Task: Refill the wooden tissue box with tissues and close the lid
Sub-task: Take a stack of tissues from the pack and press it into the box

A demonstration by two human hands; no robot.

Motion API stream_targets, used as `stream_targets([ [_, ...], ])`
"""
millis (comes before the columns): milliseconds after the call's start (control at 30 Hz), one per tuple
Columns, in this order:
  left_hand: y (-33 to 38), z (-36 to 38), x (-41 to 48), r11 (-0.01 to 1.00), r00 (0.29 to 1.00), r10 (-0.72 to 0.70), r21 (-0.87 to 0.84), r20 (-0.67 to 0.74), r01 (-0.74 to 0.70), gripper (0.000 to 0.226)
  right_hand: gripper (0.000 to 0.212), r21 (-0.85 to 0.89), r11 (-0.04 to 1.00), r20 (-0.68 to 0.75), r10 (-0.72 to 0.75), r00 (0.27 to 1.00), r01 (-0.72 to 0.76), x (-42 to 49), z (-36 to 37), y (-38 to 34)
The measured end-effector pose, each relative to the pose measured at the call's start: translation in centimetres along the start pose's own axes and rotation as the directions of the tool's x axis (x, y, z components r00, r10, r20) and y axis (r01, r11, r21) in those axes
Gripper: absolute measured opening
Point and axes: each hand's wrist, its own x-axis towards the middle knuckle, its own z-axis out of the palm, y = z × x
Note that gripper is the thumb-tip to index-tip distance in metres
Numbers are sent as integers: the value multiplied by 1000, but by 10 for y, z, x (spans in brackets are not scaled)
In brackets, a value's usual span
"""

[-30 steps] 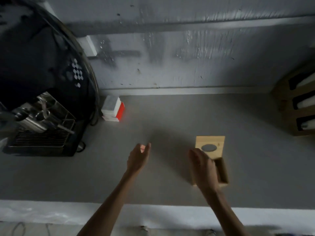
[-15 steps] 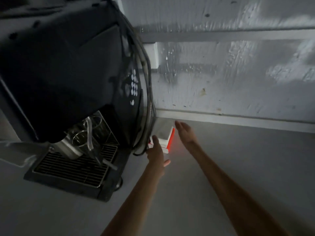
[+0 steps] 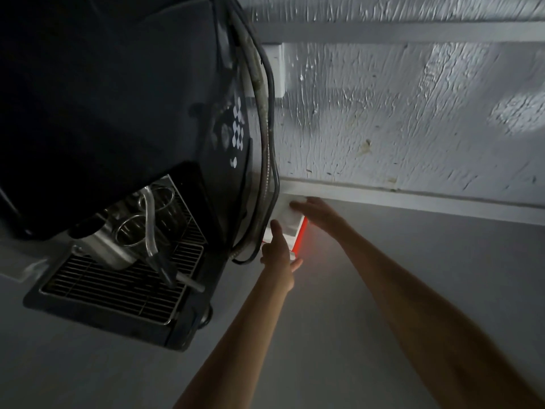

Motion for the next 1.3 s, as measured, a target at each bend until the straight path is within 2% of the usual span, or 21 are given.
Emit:
stream_targets([
  [100,1,1,-2,1000,1000,10,-21,-1,-10,76,57,-131,991,-8,-26,1000,24,-3,-4,-7],
  [200,0,5,-1,999,1000,22,-42,-13,-22,65,62,-195,980,35,-19,999,26,-2,-6,-16],
  [267,-1,6,0,999,999,34,-24,-19,-35,60,50,-200,980,84,39,996,-22,2,-6,-21],
  [333,-1,6,2,999,999,41,7,-21,-41,57,26,-161,986,95,68,993,-53,2,-7,-24],
  [400,1,6,0,999,999,47,26,-25,-46,55,22,-84,991,106,113,988,-104,1,-8,-25],
  [467,2,6,-2,998,998,51,45,-24,-50,56,29,8,990,150,137,979,-140,-3,-10,-24],
  [567,4,4,-5,999,1000,19,46,-5,-19,54,43,-7,989,162,148,976,-149,-11,-16,-26],
  [733,7,-2,-14,997,999,6,76,40,-9,45,46,65,989,155,119,981,-131,-21,-17,-29],
  [800,8,-3,-19,1000,997,29,8,64,-30,41,50,139,980,186,117,976,-144,-25,-19,-30],
  [867,10,-4,-22,999,997,24,-34,77,-22,40,53,134,982,221,98,970,-130,-28,-22,-28],
  [1033,10,-9,-24,1000,989,30,-4,146,-29,39,45,68,991,209,97,973,-114,-54,-32,-29],
  [1167,4,-22,-41,999,984,37,17,175,-41,23,40,192,973,203,87,975,-127,-85,-35,-10],
  [1300,-15,-51,-71,985,911,73,111,406,-129,49,49,331,943,210,-24,977,-48,-129,-35,35],
])
